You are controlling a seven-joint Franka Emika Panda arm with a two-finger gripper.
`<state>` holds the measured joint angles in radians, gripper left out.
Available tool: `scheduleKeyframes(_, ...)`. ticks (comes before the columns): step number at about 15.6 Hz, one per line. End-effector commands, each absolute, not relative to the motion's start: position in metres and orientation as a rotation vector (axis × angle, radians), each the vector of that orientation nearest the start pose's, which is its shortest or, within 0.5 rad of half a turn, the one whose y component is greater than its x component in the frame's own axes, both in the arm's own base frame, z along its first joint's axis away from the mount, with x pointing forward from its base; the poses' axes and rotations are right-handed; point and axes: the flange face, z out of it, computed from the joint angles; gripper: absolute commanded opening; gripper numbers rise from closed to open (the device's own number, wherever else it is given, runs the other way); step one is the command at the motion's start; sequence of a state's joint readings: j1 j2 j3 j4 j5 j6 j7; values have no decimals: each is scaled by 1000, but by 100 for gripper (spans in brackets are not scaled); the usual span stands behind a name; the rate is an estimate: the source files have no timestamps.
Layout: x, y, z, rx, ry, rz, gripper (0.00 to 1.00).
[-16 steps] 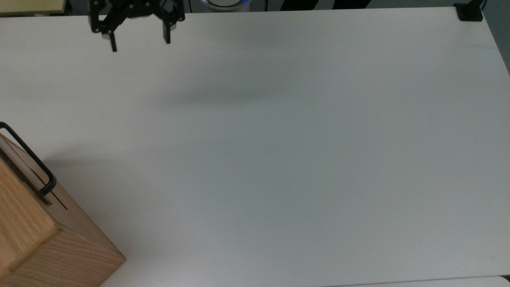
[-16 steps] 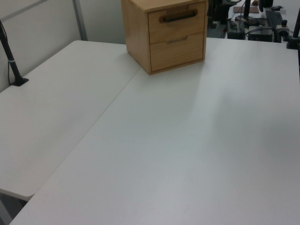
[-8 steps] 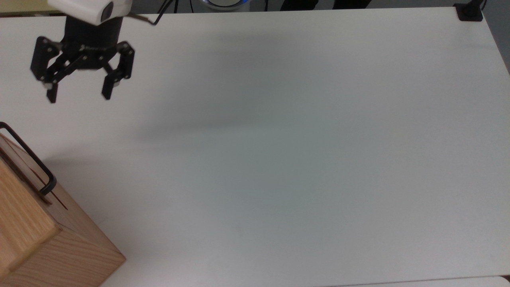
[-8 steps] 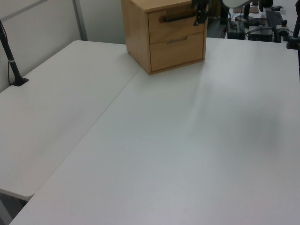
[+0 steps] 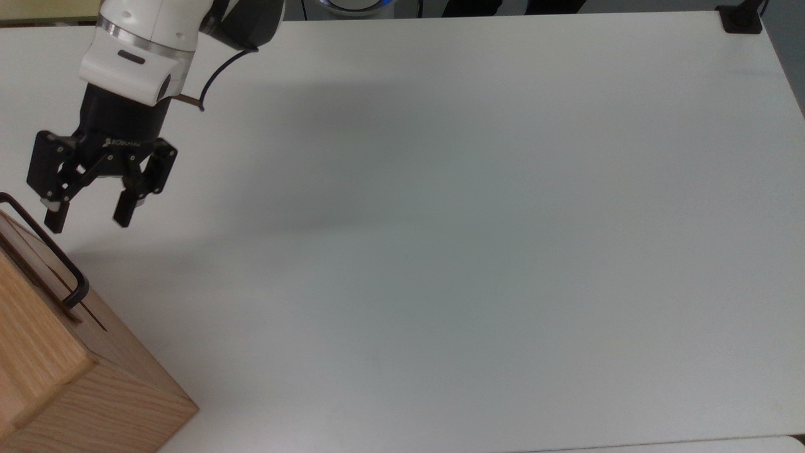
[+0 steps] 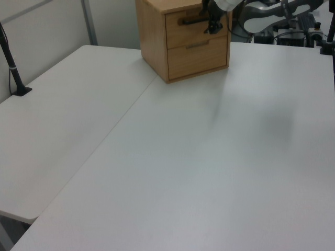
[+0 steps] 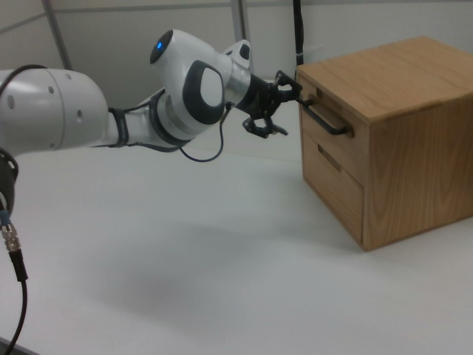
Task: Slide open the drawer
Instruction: 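Lower the gripper onto the black bar handle and close on it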
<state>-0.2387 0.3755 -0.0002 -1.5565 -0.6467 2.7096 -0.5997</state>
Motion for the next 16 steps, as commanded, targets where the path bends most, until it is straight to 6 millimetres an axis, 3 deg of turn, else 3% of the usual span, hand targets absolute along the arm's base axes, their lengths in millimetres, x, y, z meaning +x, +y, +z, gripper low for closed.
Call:
scheduleKeyframes(1,715,-160,521,2026,991,604,71)
scheduleKeyframes(4,721,-169,518,2003,989,626,70)
scheduleKeyframes(11,721,-178,505,1936,1041,567,28)
scheduleKeyframes(16,716,-173,512,1910,1057,554,26)
